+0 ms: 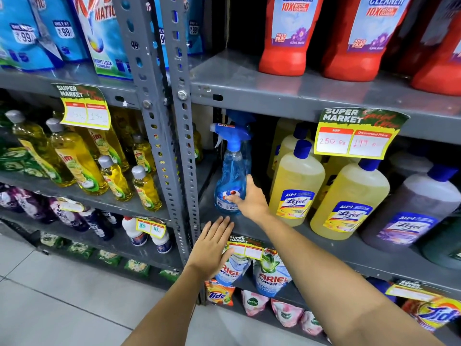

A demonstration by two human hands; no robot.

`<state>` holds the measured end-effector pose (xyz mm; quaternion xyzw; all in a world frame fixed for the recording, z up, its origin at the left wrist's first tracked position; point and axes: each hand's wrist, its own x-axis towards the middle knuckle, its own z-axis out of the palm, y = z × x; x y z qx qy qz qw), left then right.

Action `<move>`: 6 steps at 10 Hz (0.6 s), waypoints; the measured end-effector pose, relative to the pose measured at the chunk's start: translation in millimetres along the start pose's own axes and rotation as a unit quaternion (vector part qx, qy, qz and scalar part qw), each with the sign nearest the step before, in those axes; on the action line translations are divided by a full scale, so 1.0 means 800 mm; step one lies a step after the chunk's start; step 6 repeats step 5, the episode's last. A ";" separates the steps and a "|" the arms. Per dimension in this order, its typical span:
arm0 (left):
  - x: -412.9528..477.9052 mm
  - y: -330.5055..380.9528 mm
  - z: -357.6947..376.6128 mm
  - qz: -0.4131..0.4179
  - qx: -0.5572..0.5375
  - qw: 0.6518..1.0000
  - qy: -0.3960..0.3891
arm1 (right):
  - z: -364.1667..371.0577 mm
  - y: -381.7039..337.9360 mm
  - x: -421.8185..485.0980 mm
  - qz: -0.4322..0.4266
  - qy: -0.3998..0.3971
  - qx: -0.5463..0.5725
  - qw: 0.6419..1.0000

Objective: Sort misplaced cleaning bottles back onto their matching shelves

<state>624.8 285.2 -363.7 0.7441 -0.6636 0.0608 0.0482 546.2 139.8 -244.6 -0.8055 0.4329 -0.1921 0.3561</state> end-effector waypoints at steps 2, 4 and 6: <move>-0.001 0.000 -0.005 0.001 0.020 1.000 -0.014 | -0.001 -0.001 -0.004 -0.012 0.007 -0.009 1.000; 0.000 0.009 -0.010 -0.013 0.019 1.000 0.004 | -0.026 -0.012 -0.021 -0.036 0.020 0.037 0.998; 0.010 0.025 -0.044 -0.013 -0.058 0.996 0.065 | -0.059 -0.018 -0.056 -0.136 0.146 0.075 0.977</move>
